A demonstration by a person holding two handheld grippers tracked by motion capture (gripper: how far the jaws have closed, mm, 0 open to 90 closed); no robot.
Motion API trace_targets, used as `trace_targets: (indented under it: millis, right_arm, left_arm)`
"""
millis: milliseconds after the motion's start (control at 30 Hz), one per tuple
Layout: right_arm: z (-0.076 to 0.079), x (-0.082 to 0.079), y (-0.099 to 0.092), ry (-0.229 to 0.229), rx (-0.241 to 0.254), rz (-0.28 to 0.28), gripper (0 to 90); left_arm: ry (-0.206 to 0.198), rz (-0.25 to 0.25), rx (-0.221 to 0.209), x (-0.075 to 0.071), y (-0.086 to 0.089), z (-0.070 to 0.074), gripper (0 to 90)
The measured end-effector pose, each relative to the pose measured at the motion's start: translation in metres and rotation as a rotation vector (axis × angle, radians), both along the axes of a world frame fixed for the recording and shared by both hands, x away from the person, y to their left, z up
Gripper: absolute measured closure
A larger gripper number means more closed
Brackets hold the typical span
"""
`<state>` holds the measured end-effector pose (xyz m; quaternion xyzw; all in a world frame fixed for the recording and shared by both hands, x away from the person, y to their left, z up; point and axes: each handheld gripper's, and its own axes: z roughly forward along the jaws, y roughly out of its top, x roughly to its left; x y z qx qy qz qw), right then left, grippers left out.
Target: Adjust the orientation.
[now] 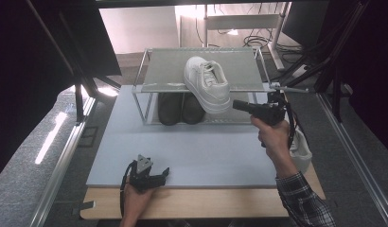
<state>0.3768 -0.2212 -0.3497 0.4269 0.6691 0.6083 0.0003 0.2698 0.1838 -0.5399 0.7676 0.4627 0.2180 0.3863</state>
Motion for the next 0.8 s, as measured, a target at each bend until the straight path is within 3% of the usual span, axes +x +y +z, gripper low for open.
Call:
trace_targets:
  millis: [300, 467, 800]
  right_arm:
    - [-0.018, -0.007, 0.014, -0.001, -0.028, 0.041, 89.0]
    - [-0.018, -0.005, 0.016, -0.006, -0.015, 0.044, 88.9]
    - [-0.017, 0.002, 0.026, 0.001, -0.034, 0.046, 88.9]
  left_arm:
    - [0.0, 0.0, 0.0, 0.0, 0.0, 0.0, 13.3]
    - [0.0, 0.0, 0.0, 0.0, 0.0, 0.0, 13.3]
    - [0.0, 0.0, 0.0, 0.0, 0.0, 0.0, 13.3]
